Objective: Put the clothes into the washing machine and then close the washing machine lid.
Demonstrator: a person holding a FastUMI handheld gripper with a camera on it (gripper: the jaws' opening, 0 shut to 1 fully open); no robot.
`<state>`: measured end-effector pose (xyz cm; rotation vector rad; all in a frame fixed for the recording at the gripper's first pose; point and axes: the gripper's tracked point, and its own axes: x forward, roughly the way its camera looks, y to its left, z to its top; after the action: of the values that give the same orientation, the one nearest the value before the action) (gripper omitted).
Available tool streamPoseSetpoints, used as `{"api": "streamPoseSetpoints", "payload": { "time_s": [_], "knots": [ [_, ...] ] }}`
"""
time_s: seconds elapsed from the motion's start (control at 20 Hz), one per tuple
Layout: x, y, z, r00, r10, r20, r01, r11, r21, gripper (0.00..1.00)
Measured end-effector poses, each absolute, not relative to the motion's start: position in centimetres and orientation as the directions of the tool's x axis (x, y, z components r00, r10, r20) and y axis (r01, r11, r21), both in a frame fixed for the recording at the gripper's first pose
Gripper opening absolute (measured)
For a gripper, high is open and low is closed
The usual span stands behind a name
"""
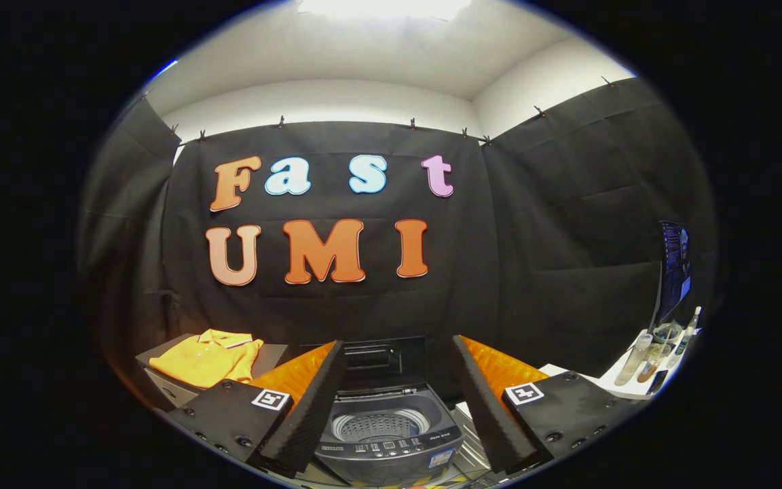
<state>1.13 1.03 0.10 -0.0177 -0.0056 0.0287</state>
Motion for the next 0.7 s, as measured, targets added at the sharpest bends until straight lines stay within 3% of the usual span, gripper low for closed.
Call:
{"api": "streamPoseSetpoints", "payload": {
  "time_s": [0.7],
  "knots": [
    [1.6,3.9,0.0,0.998,0.067,0.015,-0.066,0.997,-0.047,0.99]
  ]
}}
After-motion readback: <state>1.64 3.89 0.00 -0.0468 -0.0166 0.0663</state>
